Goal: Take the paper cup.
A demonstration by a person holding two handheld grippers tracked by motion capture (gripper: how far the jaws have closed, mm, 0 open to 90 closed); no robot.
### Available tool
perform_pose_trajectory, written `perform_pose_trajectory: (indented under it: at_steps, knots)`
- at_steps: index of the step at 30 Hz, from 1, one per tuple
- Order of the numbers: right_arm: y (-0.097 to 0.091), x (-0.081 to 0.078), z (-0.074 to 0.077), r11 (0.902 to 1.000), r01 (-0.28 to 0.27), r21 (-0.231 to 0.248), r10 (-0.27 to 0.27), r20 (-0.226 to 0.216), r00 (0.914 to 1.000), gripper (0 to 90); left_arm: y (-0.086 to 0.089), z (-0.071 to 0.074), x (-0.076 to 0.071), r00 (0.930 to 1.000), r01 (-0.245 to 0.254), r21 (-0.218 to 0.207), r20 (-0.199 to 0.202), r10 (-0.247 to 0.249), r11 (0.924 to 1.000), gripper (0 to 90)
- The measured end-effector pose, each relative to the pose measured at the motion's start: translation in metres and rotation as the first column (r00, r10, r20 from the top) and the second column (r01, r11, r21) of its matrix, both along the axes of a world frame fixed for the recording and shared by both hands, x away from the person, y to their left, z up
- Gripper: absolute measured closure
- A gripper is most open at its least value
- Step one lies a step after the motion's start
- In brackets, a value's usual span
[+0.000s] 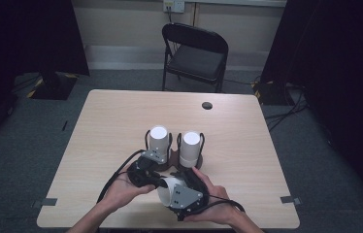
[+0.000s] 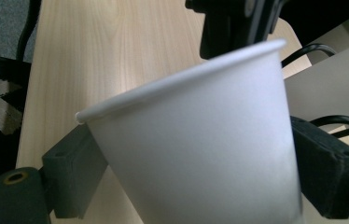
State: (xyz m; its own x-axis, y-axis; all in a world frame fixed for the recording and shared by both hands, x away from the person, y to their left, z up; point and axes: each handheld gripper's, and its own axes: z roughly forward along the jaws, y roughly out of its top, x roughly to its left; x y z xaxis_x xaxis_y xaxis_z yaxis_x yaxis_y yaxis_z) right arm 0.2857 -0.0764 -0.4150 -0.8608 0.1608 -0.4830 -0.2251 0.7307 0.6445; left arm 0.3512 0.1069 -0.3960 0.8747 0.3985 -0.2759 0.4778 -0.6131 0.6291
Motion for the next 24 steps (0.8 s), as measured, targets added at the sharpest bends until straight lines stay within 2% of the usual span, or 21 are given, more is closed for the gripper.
perform_pose_trajectory:
  at_steps: [1,2,3,8,10,11,14,15,16,18,19,22,24]
  knots:
    - [0.000,0.000,0.000,1.0000,0.001,-0.001,-0.001,0.006,1.0000,13.4,-0.001,0.000,0.000,1.0000,-0.002,-0.001,-0.008,0.002,1.0000,86.2]
    - [0.001,-0.001,0.000,1.0000,0.001,-0.007,-0.001,0.009,1.0000,13.6,-0.002,0.001,0.002,0.9998,0.013,0.019,-0.012,-0.013,0.9997,86.2]
    - [0.001,-0.001,-0.001,0.9999,0.003,-0.013,-0.003,0.015,0.9999,14.0,-0.005,0.000,0.003,0.9996,0.013,0.012,-0.023,-0.013,0.9998,86.2]
    - [0.002,-0.002,-0.003,0.9998,0.003,-0.021,-0.002,0.014,0.9999,17.2,-0.010,0.000,0.002,0.9997,0.019,0.021,-0.018,-0.018,0.9996,86.4]
    - [0.000,-0.002,-0.001,1.0000,-0.001,-0.009,0.001,0.012,0.9999,17.6,-0.009,0.001,0.002,0.9996,0.013,-0.003,-0.025,-0.013,0.9999,86.3]
    - [0.000,-0.002,0.000,1.0000,0.004,0.003,-0.004,0.006,1.0000,17.7,-0.009,0.003,0.001,0.9998,0.010,0.010,-0.018,-0.010,0.9999,86.3]
    - [-0.001,-0.002,0.002,0.9998,0.010,0.016,-0.010,0.010,0.9999,17.8,-0.010,0.004,0.002,0.9996,0.003,-0.021,-0.028,-0.003,0.9998,86.5]
    - [0.000,-0.002,0.003,0.9995,0.012,0.029,-0.012,0.009,0.9999,18.7,-0.011,0.004,0.002,0.9996,-0.012,-0.012,-0.027,0.012,0.9998,87.5]
    - [0.000,-0.003,0.004,0.9991,0.012,0.041,-0.013,0.015,0.9998,19.0,-0.012,0.004,0.003,0.9994,-0.006,-0.018,-0.035,0.005,0.9998,87.7]
    - [0.002,-0.005,0.005,0.9996,0.008,0.026,-0.009,0.032,0.9994,20.2,-0.014,0.003,0.002,0.9999,-0.002,0.003,-0.011,0.002,1.0000,87.8]
    - [0.003,-0.006,0.005,0.9998,0.012,0.014,-0.012,0.036,0.9993,20.6,-0.014,0.003,0.002,0.9998,0.002,-0.005,-0.020,-0.002,1.0000,87.9]
    - [0.000,-0.005,0.005,0.9995,0.006,0.031,-0.007,0.016,0.9998,21.6,-0.014,0.002,0.001,0.9996,-0.012,-0.006,-0.026,0.012,0.9999,87.9]
    - [0.000,-0.005,0.004,0.9993,0.010,0.035,-0.011,0.018,0.9998,21.6,-0.015,0.002,0.001,0.9996,-0.015,-0.009,-0.026,0.015,0.9999,87.8]
